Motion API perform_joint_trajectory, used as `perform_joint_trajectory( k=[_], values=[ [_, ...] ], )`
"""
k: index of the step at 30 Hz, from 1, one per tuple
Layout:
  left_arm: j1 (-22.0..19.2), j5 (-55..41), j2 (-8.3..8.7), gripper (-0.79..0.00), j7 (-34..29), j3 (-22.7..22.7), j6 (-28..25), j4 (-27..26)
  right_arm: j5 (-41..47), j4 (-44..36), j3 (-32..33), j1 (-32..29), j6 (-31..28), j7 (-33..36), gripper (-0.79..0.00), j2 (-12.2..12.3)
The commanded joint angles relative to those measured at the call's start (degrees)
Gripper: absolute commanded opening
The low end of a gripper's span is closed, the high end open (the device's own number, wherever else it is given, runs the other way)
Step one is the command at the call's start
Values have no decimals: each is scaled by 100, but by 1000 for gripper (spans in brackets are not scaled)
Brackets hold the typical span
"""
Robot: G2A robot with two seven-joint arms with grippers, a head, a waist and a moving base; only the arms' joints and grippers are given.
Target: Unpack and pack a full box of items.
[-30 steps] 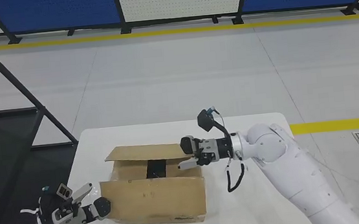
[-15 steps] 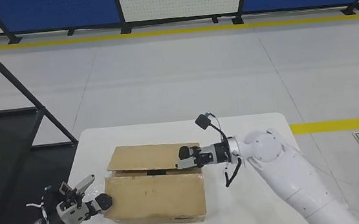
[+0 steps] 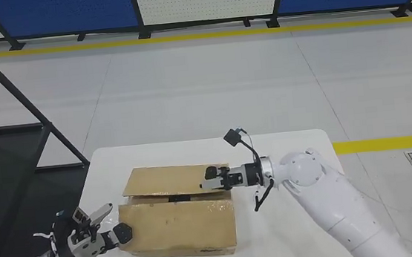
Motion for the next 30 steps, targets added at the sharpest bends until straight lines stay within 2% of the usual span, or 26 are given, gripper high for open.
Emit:
perform_joint_trajectory(
  k=[1,8,14,21,30],
  values=[
    [-1,-3,2,0,12,-8,-9,7,309,-120,72,-101,262,78,0,16],
    [-26,-10,-6,0,199,57,-9,-18,1669,5,264,-236,1000,914,0,25],
    [-75,8,-15,0,416,147,38,-28,1707,260,262,-199,1455,746,0,5],
    [-63,-23,-31,0,725,190,118,-84,1800,340,208,-186,1609,1026,0,-24],
    [-37,-68,-44,0,885,230,159,-143,1476,346,89,-230,1952,1053,0,-29]
  ],
)
